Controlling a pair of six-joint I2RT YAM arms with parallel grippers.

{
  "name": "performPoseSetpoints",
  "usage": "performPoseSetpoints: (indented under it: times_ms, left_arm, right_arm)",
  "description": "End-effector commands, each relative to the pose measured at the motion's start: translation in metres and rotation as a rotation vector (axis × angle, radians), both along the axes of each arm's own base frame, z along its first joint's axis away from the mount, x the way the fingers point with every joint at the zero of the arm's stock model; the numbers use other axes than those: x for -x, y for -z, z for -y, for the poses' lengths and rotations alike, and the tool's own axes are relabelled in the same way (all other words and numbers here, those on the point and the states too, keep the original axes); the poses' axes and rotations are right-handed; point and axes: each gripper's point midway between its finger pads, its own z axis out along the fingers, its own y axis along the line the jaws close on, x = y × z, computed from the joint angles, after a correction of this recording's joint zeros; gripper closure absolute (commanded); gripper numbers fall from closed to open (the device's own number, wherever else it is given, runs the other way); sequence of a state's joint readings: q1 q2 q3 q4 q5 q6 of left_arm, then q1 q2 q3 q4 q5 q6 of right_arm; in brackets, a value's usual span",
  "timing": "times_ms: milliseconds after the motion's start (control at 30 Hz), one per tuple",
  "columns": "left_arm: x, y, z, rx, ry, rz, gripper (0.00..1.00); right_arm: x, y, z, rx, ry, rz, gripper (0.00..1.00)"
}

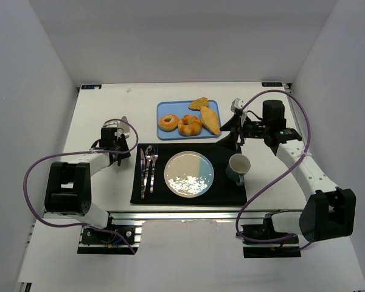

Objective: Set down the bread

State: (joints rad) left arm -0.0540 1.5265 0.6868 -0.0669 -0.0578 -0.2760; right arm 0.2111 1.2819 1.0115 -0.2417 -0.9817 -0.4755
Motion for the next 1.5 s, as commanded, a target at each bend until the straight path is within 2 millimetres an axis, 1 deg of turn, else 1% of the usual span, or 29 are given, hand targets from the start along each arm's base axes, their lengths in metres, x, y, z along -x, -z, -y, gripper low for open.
performPoseSetpoints:
  times_ms: [0,67,267,367,400,533,567,600,800,933,1067,1100,1267,1333,1400,1433,1467]
  left_arm:
    - [0.002,0.004,0.002,0.019,-0.002,0.0,0.46]
    - [0.002,0.003,0.001,0.021,-0.008,0.003,0.49]
    - [0.004,-0.001,0.001,0.029,-0.013,0.021,0.48]
    - [0.004,-0.002,0.004,0.046,-0.008,0.028,0.5]
    - [0.004,-0.002,0.005,0.052,-0.008,0.028,0.54]
    - [0.004,-0.002,0.006,0.076,-0.017,0.024,0.58]
    - [0.004,-0.002,0.005,0.08,-0.023,0.024,0.58]
    - [0.006,-0.001,0.01,0.107,-0.006,0.019,0.58]
    - [0.009,0.001,0.009,0.153,-0.02,0.009,0.56]
    - [0.012,0.003,0.015,0.184,-0.001,-0.004,0.57]
    - [0.012,0.005,0.017,0.196,0.003,-0.012,0.67]
    - [0.011,0.005,0.007,0.199,-0.028,-0.005,0.72]
    - [0.008,-0.001,0.006,0.213,-0.029,0.013,0.84]
    - [0.005,-0.008,0.005,0.218,-0.031,0.031,0.89]
    - [0.0,-0.023,0.006,0.222,-0.021,0.066,0.95]
    - [-0.004,-0.032,0.007,0.225,-0.009,0.087,1.0]
    - [-0.007,-0.041,0.008,0.225,0.006,0.106,1.0]
  right_arm:
    - [-0.004,-0.015,0.003,-0.006,0.007,0.04,0.28]
    - [-0.005,-0.015,0.004,-0.005,0.011,0.04,0.28]
    - [-0.006,-0.015,0.007,-0.004,0.02,0.043,0.28]
    - [-0.005,-0.015,0.006,-0.005,0.018,0.041,0.28]
    - [-0.005,-0.015,0.007,-0.005,0.02,0.043,0.28]
    - [-0.005,-0.016,0.007,-0.005,0.019,0.047,0.28]
    - [-0.005,-0.016,0.008,-0.005,0.021,0.049,0.28]
    - [-0.005,-0.017,0.008,-0.005,0.022,0.05,0.28]
    - [-0.003,-0.018,0.009,-0.006,0.022,0.054,0.28]
    - [-0.003,-0.019,0.009,-0.007,0.021,0.057,0.28]
    - [-0.004,-0.02,0.009,-0.008,0.022,0.06,0.28]
    - [-0.004,-0.02,0.009,-0.008,0.022,0.06,0.28]
    - [-0.004,-0.02,0.01,-0.006,0.024,0.065,0.28]
    - [-0.003,-0.019,0.01,-0.005,0.025,0.063,0.28]
    - [-0.003,-0.019,0.011,-0.004,0.028,0.063,0.28]
    - [-0.002,-0.02,0.012,-0.004,0.029,0.065,0.28]
    - [-0.002,-0.02,0.012,-0.004,0.031,0.066,0.28]
